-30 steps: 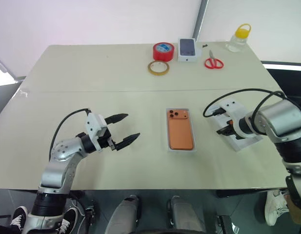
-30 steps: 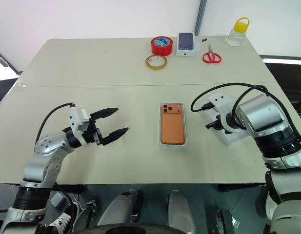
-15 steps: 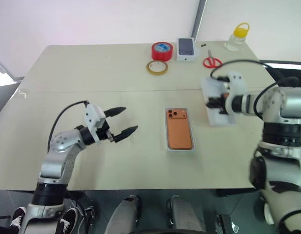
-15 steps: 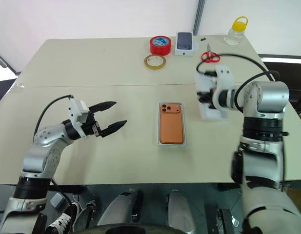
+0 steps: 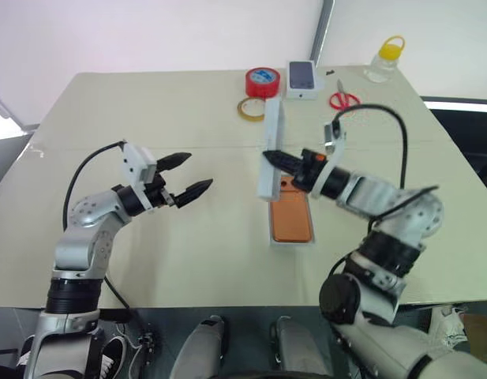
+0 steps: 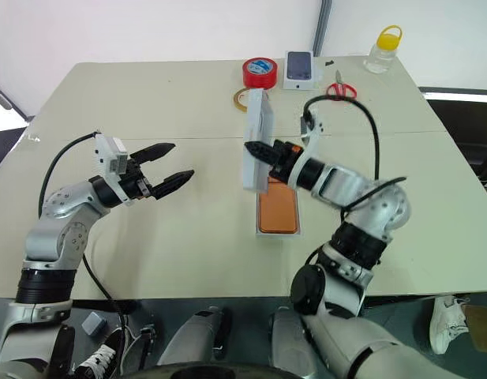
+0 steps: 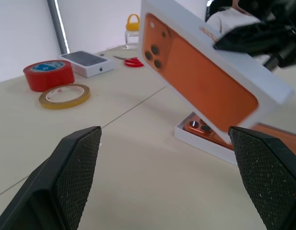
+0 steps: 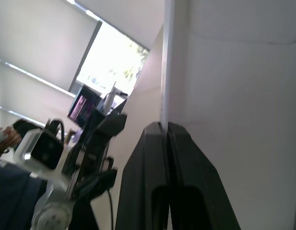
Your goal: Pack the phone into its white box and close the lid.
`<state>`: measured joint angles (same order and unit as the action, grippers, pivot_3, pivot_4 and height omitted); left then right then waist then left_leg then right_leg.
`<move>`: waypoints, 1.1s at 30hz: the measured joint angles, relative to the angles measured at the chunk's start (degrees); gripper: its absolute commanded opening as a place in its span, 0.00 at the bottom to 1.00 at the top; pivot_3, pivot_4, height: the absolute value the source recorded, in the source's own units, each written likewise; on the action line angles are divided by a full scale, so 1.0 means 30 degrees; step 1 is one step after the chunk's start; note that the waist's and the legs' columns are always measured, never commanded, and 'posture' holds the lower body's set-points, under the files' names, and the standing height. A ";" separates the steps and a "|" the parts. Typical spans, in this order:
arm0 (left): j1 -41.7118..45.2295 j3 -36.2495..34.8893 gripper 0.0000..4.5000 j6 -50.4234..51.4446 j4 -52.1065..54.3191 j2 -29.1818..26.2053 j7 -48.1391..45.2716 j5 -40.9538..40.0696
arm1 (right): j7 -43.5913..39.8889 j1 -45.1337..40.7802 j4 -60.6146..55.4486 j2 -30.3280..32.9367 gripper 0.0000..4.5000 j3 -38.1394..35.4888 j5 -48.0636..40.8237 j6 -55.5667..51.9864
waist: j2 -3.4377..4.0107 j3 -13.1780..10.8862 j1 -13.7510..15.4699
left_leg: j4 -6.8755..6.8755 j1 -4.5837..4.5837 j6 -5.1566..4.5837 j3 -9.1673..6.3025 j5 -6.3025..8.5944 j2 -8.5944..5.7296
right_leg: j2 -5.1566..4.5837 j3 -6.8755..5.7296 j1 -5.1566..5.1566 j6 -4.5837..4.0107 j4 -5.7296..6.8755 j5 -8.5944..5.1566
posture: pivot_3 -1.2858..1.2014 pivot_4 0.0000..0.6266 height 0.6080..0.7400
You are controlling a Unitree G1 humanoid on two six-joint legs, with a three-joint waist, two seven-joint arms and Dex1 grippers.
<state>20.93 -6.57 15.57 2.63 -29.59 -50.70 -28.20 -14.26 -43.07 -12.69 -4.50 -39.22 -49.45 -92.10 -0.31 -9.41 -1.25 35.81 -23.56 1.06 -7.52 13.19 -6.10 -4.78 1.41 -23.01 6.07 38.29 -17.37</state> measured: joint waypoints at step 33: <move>-0.1625 0.3541 0.00 0.0339 0.0603 0.4021 0.1826 0.1387 | 1.0082 0.4430 0.3753 0.8053 0.06 1.1153 -1.7027 0.7561 | -0.0018 0.0002 0.0055 | -0.0028 0.0018 0.0011 0.0002 -0.0021 0.0026 | 0.0029 -0.0021 0.0057 -0.0016 -0.0057 0.0007 | 0.52 0.24 1.00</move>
<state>16.06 4.05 16.58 4.44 -17.52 -45.22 -24.04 15.98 -29.78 -1.43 19.66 -5.76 -100.53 -69.42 -0.36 -9.41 -1.08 35.73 -23.50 1.09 -7.51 13.12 -6.02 -4.70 1.35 -22.84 6.02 38.12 -17.35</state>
